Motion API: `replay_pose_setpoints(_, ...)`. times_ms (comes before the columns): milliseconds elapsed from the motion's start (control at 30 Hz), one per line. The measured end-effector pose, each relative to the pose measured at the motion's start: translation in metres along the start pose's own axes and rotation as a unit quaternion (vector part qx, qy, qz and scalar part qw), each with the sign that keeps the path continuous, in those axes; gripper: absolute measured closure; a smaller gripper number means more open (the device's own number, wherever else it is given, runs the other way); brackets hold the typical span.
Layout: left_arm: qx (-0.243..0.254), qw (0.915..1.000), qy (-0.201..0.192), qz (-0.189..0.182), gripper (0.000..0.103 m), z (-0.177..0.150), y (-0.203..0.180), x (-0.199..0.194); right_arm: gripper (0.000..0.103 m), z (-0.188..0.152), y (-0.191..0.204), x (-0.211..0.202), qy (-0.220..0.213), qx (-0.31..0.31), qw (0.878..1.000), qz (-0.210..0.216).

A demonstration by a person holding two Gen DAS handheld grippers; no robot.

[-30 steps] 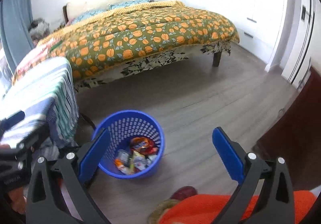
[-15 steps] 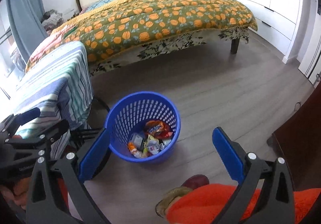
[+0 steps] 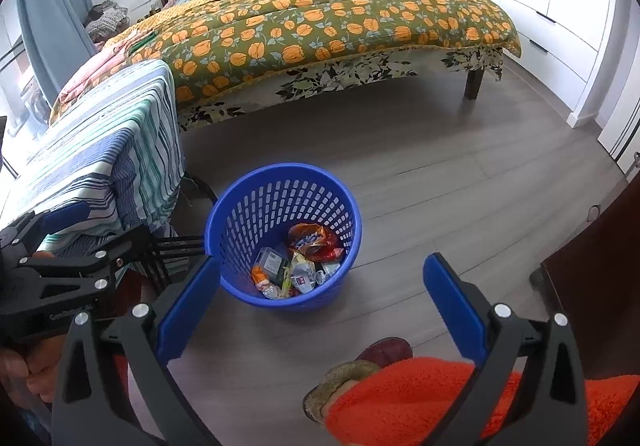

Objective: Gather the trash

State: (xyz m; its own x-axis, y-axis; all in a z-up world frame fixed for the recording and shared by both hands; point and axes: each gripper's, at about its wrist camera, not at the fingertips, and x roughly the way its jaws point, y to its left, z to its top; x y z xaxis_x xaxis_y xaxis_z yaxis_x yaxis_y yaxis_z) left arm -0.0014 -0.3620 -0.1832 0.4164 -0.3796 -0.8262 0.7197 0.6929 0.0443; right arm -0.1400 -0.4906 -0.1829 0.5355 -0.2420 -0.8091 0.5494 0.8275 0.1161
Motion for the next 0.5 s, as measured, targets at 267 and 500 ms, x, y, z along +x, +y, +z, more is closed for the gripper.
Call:
replay_pose_setpoints(267, -0.004, 1.0, 0.007, 0.0, 0.005, 0.0004, 0.0023, 0.0038, 0.004, 0.0002, 0.0014, 0.0009, 0.004, 0.0, 1.0, 0.004)
replay_pose_setpoints(500, -0.005, 0.9999, 0.011, 0.0, 0.005, 0.0004, 0.0016, 0.0057, 0.004, -0.0005, 0.0025, 0.0015, 0.004, -0.002, 1.0, 0.005)
